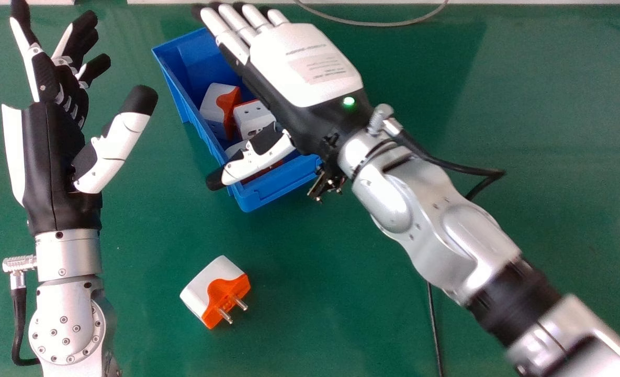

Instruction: Pick all objects and put in blue box

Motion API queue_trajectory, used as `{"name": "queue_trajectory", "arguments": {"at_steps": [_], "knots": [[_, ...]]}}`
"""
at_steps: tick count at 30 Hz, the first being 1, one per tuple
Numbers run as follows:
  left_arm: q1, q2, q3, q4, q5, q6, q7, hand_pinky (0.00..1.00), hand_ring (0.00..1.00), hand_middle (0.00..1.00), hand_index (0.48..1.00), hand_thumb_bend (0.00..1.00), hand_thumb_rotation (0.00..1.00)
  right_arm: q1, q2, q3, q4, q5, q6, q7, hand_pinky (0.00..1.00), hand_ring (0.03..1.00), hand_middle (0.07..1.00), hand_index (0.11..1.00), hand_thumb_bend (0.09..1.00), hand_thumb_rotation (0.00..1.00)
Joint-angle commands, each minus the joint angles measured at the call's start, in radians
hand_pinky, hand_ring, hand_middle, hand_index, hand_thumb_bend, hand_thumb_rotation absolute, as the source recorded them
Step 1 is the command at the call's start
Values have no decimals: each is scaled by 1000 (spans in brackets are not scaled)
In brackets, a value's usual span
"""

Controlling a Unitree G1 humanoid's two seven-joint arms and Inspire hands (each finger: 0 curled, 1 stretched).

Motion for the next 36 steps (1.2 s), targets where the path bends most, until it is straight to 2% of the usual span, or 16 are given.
{"name": "queue_trajectory", "arguments": {"at_steps": [1,2,4,7,8,10,11,13,16,18,20,22,24,28,34,36], "knots": [[16,-3,1,-51,-8,8,0,837,898,889,884,863,542,52,-38,-32,-256,-10,98,178,873,1000,1000,1000,1000,429],[19,-3,0,-58,-10,12,-1,836,899,890,884,865,541,68,-63,-30,-345,-23,139,276,854,1000,1000,1000,1000,426],[24,-2,1,-65,-5,14,0,841,907,894,886,858,535,90,-110,-21,-495,-36,207,462,765,991,999,1000,1000,411],[25,-5,-1,-72,-21,21,-11,847,912,898,889,847,525,103,-166,15,-658,-29,291,730,709,966,989,978,991,382],[25,-5,-3,-75,-35,24,-21,850,914,899,890,844,522,107,-164,32,-690,-40,315,786,701,959,985,973,985,383],[23,-6,-6,-77,-61,26,-42,853,917,901,891,838,511,121,-140,67,-727,-70,357,853,665,943,973,962,972,390],[21,-6,-7,-76,-66,24,-49,853,917,901,891,838,511,130,-119,88,-736,-90,384,879,665,943,973,962,972,390],[20,-4,-6,-77,-71,26,-59,850,916,900,892,824,487,138,-72,136,-735,-144,436,925,588,909,949,939,913,375],[22,-4,-5,-82,-78,35,-69,850,915,900,892,824,484,149,-16,202,-715,-223,466,956,568,898,941,930,885,371],[22,-6,-2,-79,-80,32,-73,855,914,901,892,827,478,150,24,236,-680,-254,480,973,562,883,929,910,816,363],[22,-6,-1,-77,-85,29,-79,855,913,901,893,829,478,151,59,261,-629,-265,476,968,567,877,923,901,797,360],[24,-8,1,-80,-84,32,-76,857,913,900,892,841,480,141,80,273,-583,-260,472,974,582,888,930,908,790,373],[28,-8,2,-83,-76,34,-69,855,913,899,890,853,489,132,97,275,-539,-244,469,976,598,902,940,915,788,368],[28,-9,2,-83,-75,30,-69,858,915,899,889,856,491,107,120,279,-436,-225,443,959,613,925,959,930,789,355],[28,-12,2,-82,-82,31,-75,859,912,895,887,853,486,84,162,284,-228,-182,380,849,642,952,979,935,802,333],[29,-13,2,-84,-85,33,-77,862,914,896,887,855,485,77,174,292,-159,-172,361,813,650,955,977,911,818,266]]}}
